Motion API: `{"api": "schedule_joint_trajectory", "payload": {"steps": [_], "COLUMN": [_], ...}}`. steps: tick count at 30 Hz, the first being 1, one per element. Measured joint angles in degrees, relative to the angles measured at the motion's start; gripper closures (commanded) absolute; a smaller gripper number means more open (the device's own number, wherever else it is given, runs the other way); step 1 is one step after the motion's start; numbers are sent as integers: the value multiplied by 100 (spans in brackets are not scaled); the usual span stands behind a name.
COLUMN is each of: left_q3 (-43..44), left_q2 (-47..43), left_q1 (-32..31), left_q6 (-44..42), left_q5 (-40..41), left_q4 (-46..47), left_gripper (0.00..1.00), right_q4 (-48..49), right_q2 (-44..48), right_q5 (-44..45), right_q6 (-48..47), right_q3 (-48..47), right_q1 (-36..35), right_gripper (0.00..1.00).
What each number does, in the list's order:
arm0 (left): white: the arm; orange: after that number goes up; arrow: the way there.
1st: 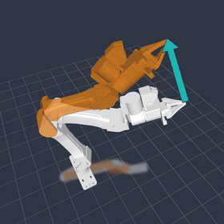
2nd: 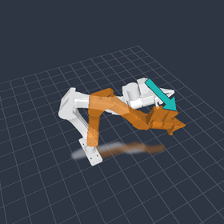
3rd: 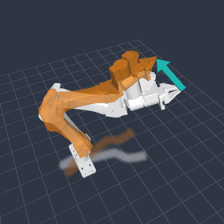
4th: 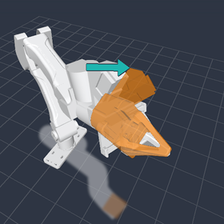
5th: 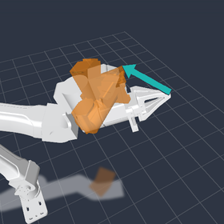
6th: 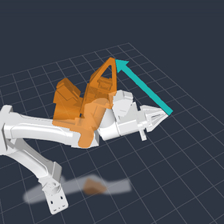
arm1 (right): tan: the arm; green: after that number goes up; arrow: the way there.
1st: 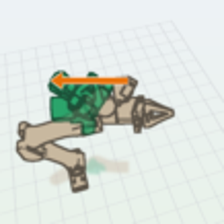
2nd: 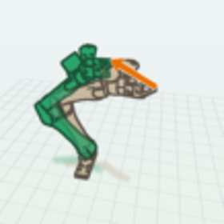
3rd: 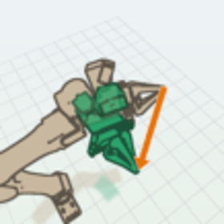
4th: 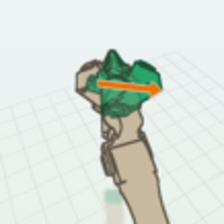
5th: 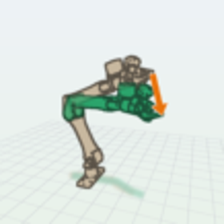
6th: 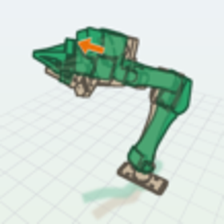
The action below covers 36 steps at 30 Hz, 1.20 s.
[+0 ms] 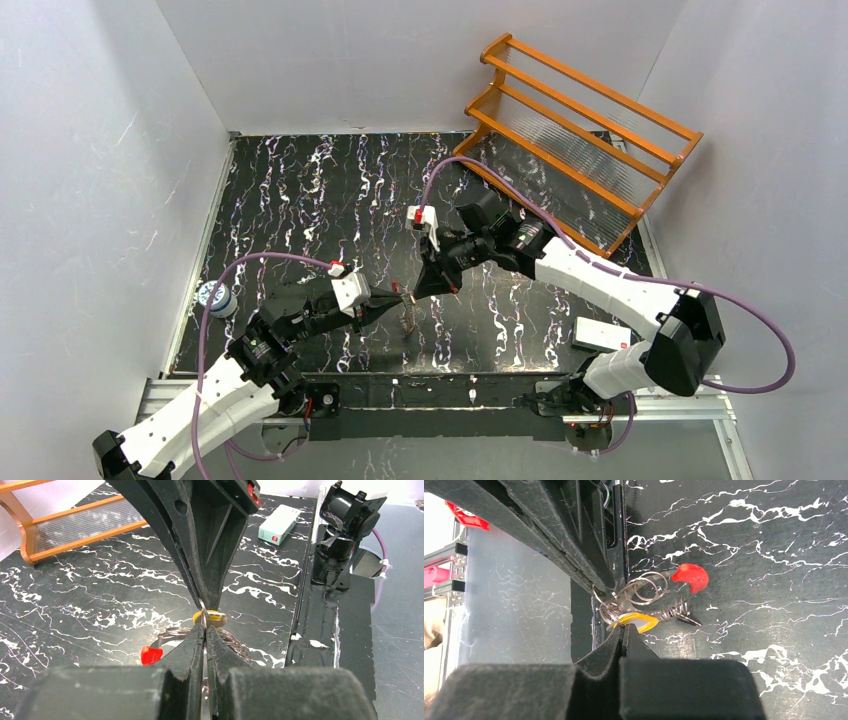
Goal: Put the keys on the keyring
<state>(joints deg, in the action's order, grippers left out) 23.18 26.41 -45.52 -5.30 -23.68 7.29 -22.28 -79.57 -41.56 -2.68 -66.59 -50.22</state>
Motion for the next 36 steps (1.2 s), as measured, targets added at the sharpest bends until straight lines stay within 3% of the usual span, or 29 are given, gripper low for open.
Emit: {"api": "schedule_joint_trajectory", "payload": {"steps": [23,36], "left_q3": [-24,-385], "left_q2": [-120,-839], "left_q1": [0,0], "left_q6": [-125,-1102], "left_q5": [-96,-164], "left_q4": [-4,-7], "left_gripper": [100,100], "right_q4": [-31,-149], "right_q2": [-136,409], "right_q5": [-280,-492], "right_q6": [-76,-238], "right_q3": [13,9], "right_q1": [35,50], "right_gripper": [99,99]}}
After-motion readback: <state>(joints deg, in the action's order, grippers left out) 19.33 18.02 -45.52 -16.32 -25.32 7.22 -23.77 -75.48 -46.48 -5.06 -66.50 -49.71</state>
